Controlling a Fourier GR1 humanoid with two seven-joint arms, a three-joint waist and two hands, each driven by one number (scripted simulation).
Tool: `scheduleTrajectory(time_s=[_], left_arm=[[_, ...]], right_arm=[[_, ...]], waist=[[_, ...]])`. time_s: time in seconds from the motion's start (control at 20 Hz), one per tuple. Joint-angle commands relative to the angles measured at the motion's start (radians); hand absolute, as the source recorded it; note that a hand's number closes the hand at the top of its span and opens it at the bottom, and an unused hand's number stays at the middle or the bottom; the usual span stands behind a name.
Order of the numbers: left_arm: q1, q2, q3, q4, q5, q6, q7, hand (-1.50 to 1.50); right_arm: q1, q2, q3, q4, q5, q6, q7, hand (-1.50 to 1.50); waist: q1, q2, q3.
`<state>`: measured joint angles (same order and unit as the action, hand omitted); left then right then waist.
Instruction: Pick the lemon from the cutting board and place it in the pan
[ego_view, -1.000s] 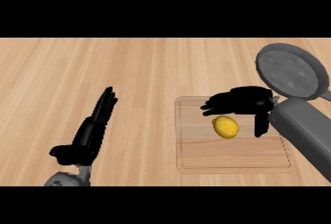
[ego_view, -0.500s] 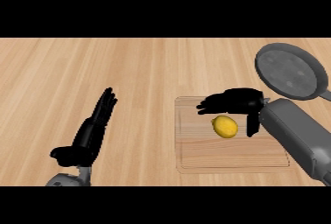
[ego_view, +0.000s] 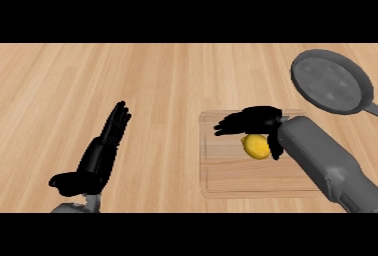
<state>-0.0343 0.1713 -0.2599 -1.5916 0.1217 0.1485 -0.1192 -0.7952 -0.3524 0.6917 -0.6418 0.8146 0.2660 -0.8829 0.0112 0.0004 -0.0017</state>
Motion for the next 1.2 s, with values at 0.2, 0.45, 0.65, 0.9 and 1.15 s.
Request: scheduleTrajectory(time_s=[0.2,0.45,0.65,0.9,1.15], left_arm=[[-0.052,-0.045,-0.001,0.025,-0.035,0.022,0.037,0.0],[0.019,-0.035,0.001,-0.007,-0.039,-0.009,0.006,0.0],[-0.054,-0.018,0.058,0.036,-0.01,-0.041,0.035,0.0],[0.034,-0.048,0.016,0.015,-0.049,-0.015,-0.027,0.0],[0.059,-0.033,0.049,0.032,-0.037,-0.001,-0.014,0.0]], right_arm=[[-0.037,0.057,0.053,0.077,0.144,-0.089,-0.101,1.5],[0.007,0.039,0.004,0.113,0.176,-0.187,-0.166,1.5],[0.007,0.077,-0.058,0.153,0.157,-0.247,-0.17,1.5],[-0.006,0.049,-0.172,0.123,0.067,-0.261,-0.199,1.5],[0.063,-0.013,-0.36,0.122,-0.045,-0.268,0.229,1.5]], waist=[[0.0,0.003,0.002],[-0.002,0.001,0.002],[-0.001,0.003,0.002],[0.001,0.002,0.002],[-0.079,-0.028,-0.001]])
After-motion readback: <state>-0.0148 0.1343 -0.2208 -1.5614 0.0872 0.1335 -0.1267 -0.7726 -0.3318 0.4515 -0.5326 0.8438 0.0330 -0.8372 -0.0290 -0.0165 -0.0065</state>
